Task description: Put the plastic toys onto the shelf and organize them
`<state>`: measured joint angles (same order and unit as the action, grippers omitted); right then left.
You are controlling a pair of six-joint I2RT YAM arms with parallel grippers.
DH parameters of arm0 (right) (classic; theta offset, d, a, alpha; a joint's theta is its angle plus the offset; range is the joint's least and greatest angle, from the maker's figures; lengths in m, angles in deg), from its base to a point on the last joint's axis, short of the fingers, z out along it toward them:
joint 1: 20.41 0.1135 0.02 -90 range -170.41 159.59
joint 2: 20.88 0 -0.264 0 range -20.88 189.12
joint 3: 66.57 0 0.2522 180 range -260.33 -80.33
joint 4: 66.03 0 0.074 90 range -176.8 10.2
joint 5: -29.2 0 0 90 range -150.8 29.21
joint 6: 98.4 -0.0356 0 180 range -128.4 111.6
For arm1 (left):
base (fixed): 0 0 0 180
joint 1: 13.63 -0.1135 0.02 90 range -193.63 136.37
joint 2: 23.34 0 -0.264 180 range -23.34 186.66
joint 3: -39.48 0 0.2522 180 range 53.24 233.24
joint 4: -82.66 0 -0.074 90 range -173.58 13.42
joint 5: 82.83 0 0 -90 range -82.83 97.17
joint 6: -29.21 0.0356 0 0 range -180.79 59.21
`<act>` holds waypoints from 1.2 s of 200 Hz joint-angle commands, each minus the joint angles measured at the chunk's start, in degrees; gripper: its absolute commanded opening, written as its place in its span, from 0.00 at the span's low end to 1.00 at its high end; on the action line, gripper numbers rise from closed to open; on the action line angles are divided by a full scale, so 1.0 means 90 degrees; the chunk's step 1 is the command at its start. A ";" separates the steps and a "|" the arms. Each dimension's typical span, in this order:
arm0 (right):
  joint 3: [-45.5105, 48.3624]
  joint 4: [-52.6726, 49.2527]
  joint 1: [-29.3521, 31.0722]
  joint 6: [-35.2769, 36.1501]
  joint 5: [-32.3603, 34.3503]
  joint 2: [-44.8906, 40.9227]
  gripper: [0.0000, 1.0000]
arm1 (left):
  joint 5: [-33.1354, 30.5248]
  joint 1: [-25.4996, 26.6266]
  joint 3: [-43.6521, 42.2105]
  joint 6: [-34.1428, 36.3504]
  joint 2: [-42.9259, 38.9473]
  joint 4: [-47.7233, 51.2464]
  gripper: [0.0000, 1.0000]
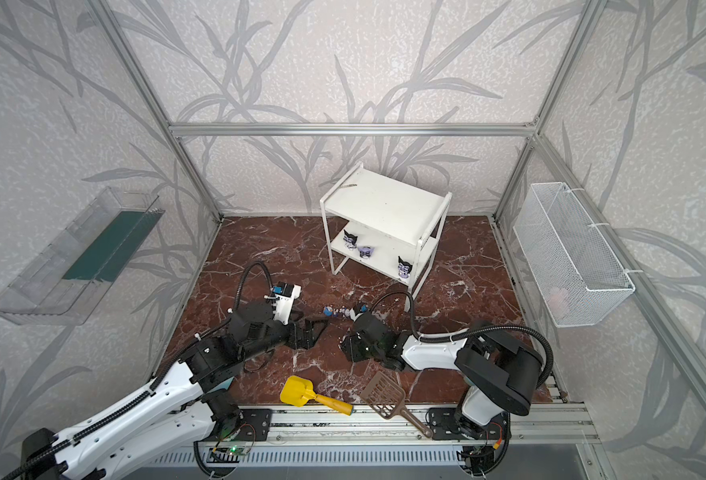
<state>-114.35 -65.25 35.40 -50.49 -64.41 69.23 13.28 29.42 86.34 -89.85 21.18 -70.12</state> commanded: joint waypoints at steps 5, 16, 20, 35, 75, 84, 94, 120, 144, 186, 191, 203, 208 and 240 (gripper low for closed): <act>-0.0145 -0.0197 -0.0030 -0.0279 0.0031 0.0367 0.51 | 0.0023 -0.0029 -0.0055 0.0078 -0.0134 0.0170 0.98; -0.0209 -0.0169 -0.0031 -0.0336 -0.0007 0.0523 0.51 | 0.0018 -0.0044 -0.0055 0.0092 -0.0164 0.0203 0.98; -0.0231 -0.0146 -0.0030 -0.0355 -0.0022 0.0573 0.51 | 0.0018 -0.0046 -0.0055 0.0102 -0.0177 0.0219 0.98; -0.0271 0.0004 -0.0032 -0.0373 -0.0073 0.0721 0.48 | 0.0006 -0.0050 -0.0055 0.0115 -0.0245 0.0287 0.98; -0.0212 0.0347 -0.0032 -0.0201 -0.0134 0.0806 0.37 | -0.0034 -0.0067 -0.0070 0.0138 -0.0380 0.0426 0.98; -0.0163 0.0436 -0.0020 -0.0093 -0.0145 0.0745 0.35 | -0.0039 -0.0074 -0.0075 0.0137 -0.0408 0.0438 0.98; -0.0081 0.0531 -0.0005 0.0053 -0.0145 0.0648 0.33 | -0.0034 -0.0076 -0.0101 0.0131 -0.0428 0.0439 0.98; 0.0122 0.0668 0.0034 0.0572 -0.0173 0.0250 0.30 | -0.0013 -0.0069 -0.0152 0.0114 -0.0381 0.0378 0.98; 0.0594 0.1095 0.0065 0.1287 -0.0307 -0.0395 0.29 | 0.0426 -0.0074 -0.0130 0.0270 -0.0143 0.0322 0.98; 0.1368 0.1364 0.0145 0.2435 -0.0752 -0.1961 0.29 | 0.1057 -0.0076 0.0062 0.0515 0.0420 0.0324 0.89; 0.1416 0.1314 0.0163 0.2550 -0.0813 -0.2152 0.29 | 0.1190 -0.0071 0.0071 0.0524 0.0486 0.0266 0.88; 0.1522 0.1209 0.0186 0.2798 -0.0975 -0.2609 0.29 | 0.1547 -0.0066 0.0108 0.0535 0.0669 0.0102 0.87; 0.1579 0.1183 0.0185 0.2884 -0.1061 -0.2801 0.29 | 0.1691 -0.0064 0.0118 0.0526 0.0745 0.0034 0.87; 0.1788 0.0783 0.0195 0.3355 -0.1632 -0.3930 0.29 | 0.2829 -0.0034 0.0098 0.0334 0.1012 -0.0733 0.87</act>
<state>-99.29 -56.09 36.93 -26.31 -74.07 39.44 28.93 29.04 85.78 -86.07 29.57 -70.19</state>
